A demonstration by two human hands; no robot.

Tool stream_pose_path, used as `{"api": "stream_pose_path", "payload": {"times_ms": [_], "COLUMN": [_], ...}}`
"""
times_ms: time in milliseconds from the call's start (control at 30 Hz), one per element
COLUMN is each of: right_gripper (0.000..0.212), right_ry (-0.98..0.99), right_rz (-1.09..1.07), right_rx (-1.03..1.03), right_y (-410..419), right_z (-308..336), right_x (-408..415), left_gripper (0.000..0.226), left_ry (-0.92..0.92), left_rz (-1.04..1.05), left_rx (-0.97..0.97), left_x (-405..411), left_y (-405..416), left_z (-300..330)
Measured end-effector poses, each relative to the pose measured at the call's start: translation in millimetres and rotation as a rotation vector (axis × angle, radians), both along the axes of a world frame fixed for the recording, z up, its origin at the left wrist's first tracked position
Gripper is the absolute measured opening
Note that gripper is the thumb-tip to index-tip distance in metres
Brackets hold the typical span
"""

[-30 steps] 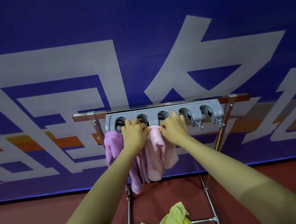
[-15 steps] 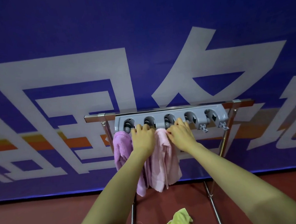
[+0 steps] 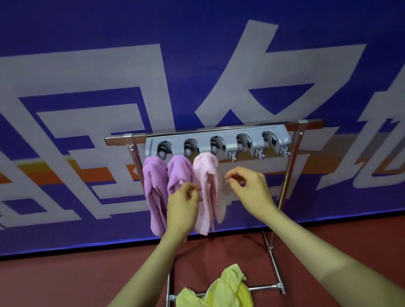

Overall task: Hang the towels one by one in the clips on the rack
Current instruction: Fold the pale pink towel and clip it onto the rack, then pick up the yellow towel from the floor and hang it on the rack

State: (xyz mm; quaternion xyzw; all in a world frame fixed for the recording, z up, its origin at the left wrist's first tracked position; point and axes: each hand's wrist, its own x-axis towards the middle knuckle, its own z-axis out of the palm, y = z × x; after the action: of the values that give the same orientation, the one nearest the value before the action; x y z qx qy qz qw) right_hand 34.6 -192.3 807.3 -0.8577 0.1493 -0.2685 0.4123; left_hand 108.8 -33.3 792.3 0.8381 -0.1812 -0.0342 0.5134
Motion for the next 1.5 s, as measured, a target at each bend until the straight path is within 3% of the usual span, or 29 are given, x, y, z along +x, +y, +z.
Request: {"api": "stream_pose_path", "payload": {"times_ms": [300, 433, 600, 833, 1000, 1167, 1300, 1400, 1500], "right_gripper": [0.018, 0.022, 0.024, 0.019, 0.016, 0.018, 0.018, 0.019, 0.021], "right_ry": [0.147, 0.227, 0.329, 0.494, 0.504, 0.482, 0.598, 0.711, 0.699], "right_rz": [-0.078, -0.076, -0.092, -0.051, -0.029, -0.085, -0.147, -0.142, -0.145], "right_rx": [0.225, 0.251, 0.261, 0.197, 0.168, 0.194, 0.271, 0.441, 0.566], "right_y": [10, 6, 1, -5, -8, -11, -5, -1, 4], "right_z": [-94, -159, -271, -478, -593, -708, -774, -808, -826], "right_x": [-55, -68, -81, -99, -98, -96, -99, -101, -104], "left_gripper": [0.021, 0.016, 0.015, 0.024, 0.02, 0.025, 0.017, 0.029, 0.039], "left_ry": [0.261, 0.273, 0.339, 0.463, 0.548, 0.507, 0.471, 0.499, 0.518], "left_rz": [-0.026, -0.057, -0.058, -0.059, 0.031, -0.038, -0.143, -0.201, -0.222], "left_rx": [-0.011, 0.084, 0.183, 0.219, 0.159, 0.191, 0.333, 0.463, 0.495], "left_x": [-60, -69, -73, -90, -101, -106, -116, -123, -128], "left_y": [16, 19, 24, 33, 38, 42, 45, 41, 35], "left_z": [-91, -159, -273, -484, -603, -717, -770, -793, -805]}}
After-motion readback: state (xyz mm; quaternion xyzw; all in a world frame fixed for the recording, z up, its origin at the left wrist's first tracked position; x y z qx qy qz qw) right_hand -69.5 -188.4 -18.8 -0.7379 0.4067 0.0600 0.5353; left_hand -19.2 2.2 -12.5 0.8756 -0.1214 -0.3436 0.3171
